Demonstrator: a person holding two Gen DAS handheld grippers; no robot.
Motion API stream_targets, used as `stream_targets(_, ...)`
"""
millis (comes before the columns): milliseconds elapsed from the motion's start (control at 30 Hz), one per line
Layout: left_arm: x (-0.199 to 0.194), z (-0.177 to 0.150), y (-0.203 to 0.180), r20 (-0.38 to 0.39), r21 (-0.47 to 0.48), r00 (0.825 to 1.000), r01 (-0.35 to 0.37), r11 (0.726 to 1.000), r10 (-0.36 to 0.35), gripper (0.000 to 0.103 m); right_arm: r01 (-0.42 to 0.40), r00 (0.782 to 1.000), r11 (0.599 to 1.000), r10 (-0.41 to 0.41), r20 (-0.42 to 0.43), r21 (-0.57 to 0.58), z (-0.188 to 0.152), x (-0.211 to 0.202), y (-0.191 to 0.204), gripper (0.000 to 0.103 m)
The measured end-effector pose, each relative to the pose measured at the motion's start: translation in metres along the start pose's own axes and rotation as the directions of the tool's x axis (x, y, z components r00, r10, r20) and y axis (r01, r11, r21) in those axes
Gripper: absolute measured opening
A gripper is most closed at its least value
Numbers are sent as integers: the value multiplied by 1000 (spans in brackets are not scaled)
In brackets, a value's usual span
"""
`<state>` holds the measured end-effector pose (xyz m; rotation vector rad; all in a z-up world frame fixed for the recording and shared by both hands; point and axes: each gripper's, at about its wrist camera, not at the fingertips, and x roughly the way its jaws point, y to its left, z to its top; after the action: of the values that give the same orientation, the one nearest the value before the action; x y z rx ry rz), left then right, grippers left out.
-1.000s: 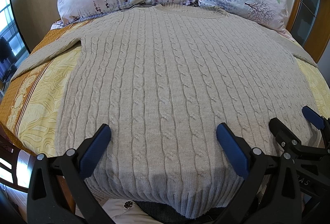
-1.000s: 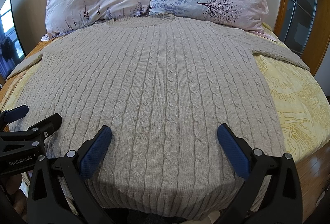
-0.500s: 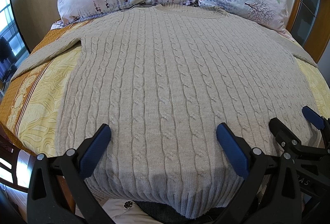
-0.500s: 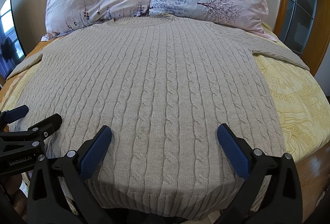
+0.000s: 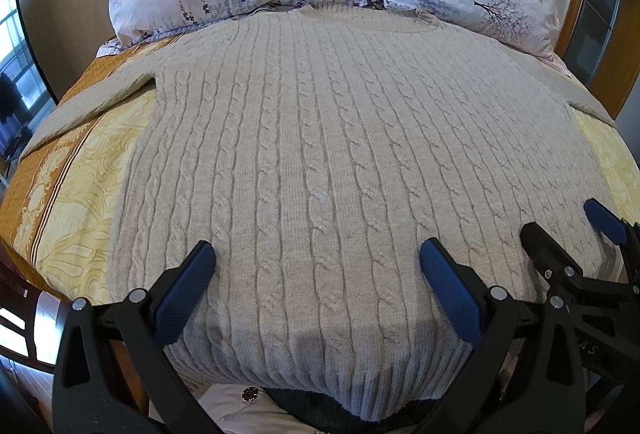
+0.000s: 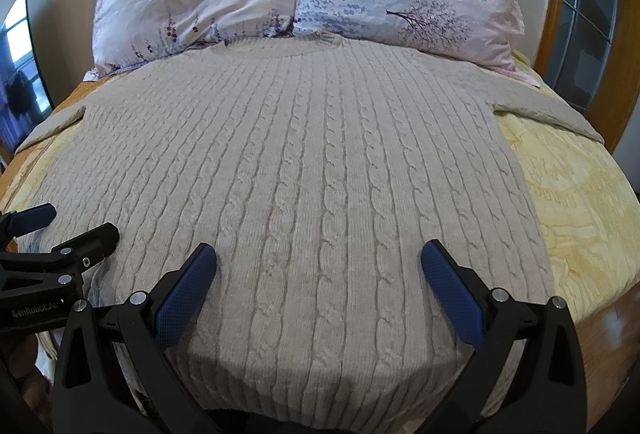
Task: Fold small clothes
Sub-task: 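Grasp the sweater sleeve cuff with the right gripper and lift it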
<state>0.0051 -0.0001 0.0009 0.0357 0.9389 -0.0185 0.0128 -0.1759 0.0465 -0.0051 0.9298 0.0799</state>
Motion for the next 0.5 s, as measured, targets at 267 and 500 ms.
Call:
stream_targets(267,7,12,2,-6,33,999,33,999,-33,101,-86,994,994,90,58,-67,5,6,-8,102)
stream_targets(500,16,37,17,29,18,991,127,992,-128,101,-114,992,971,99,81,210,61,12,-93,102)
